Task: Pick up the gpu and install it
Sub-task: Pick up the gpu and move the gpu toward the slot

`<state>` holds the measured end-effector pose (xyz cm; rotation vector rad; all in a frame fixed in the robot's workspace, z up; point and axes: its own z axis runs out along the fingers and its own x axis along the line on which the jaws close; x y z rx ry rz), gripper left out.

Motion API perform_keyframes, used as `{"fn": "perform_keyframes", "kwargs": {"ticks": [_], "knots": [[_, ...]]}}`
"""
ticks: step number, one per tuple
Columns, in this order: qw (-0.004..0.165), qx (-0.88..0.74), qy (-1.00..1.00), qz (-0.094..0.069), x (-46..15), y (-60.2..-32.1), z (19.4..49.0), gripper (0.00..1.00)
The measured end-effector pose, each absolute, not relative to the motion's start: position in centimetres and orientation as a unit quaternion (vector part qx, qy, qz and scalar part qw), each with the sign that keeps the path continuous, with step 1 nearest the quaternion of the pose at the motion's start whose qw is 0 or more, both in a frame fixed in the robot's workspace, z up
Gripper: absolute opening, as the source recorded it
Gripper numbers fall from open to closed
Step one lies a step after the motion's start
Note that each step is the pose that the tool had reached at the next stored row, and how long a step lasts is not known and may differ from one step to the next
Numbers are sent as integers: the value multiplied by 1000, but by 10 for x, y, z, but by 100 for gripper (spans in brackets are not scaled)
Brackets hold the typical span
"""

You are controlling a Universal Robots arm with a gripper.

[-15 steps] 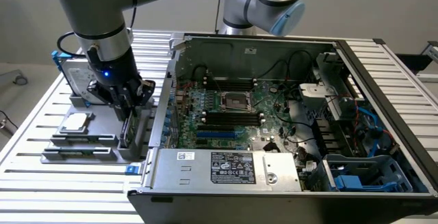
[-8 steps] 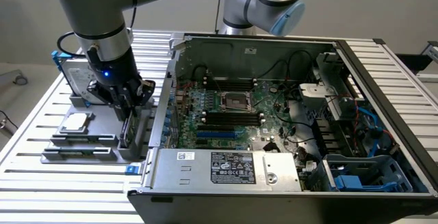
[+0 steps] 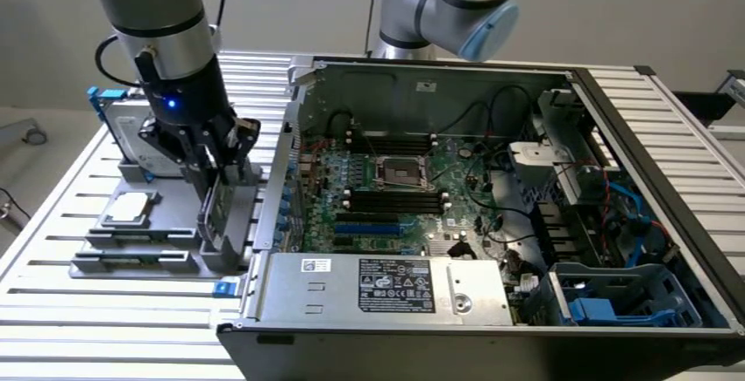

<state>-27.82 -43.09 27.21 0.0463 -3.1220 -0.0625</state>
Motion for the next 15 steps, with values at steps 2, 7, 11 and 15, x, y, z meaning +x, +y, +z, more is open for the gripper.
{"fn": "perform_keyframes", "kwargs": {"ticks": [2, 7, 11, 15], "knots": [[9, 15, -1000, -20, -278, -431, 281, 26], [9, 9, -1000, -21, -280, -431, 304, 26], [9, 6, -1000, -21, -280, -431, 322, 26], [9, 5, -1000, -21, -280, -431, 340, 26]]}}
